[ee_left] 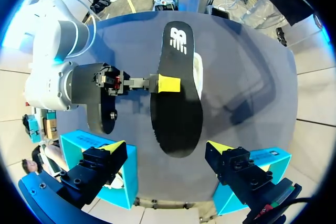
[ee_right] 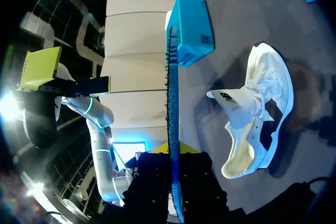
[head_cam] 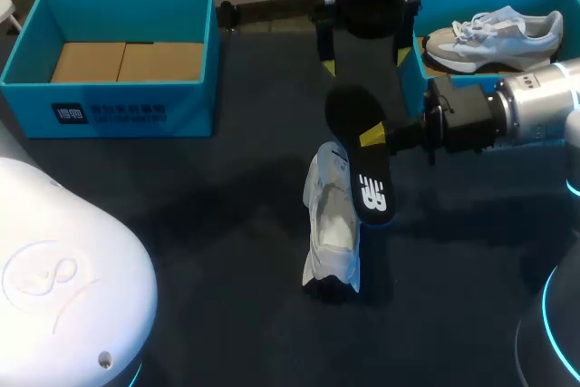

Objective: Take the shoe out of the shoebox, open the shoe tongue, remove and reinsert the insole, then place the shoe into the shoebox

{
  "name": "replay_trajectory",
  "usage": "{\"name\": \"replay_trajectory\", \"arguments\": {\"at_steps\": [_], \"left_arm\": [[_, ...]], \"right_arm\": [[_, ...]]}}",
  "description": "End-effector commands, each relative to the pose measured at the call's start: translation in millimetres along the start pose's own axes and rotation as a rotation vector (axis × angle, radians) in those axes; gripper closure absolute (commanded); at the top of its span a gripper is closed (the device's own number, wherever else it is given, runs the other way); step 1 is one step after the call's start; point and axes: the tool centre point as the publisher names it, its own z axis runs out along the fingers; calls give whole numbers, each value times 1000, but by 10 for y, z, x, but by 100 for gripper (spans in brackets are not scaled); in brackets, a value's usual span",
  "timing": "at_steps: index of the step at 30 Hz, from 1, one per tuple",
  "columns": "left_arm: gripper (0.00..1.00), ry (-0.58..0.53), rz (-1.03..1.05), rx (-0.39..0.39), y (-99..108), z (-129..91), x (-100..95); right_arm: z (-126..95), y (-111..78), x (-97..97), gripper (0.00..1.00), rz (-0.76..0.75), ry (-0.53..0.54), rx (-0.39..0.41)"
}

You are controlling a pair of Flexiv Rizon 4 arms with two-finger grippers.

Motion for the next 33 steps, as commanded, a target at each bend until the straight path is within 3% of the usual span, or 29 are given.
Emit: {"name": "replay_trajectory", "arguments": {"at_steps": [1,8,12,19,29,33], "left_arm": [[0,-10,4,-6,-19,-17,30],[0,-28,18,-6,-47,-30,37],[0,-95,19,-11,-79,-53,72],[0,-294,6,11,-119,-137,229],[0,-590,32,108,-216,-220,410],[0,-714,76,101,-301,-283,458]], "right_arm": [[-3,1,2,100,-1,-2,0],[-5,7,3,100,-1,-1,1],[-3,8,3,100,0,0,0],[-61,-28,16,100,4,-5,-15],[-135,-68,41,100,9,-17,-33],[-159,-76,48,100,11,-21,-38]]}}
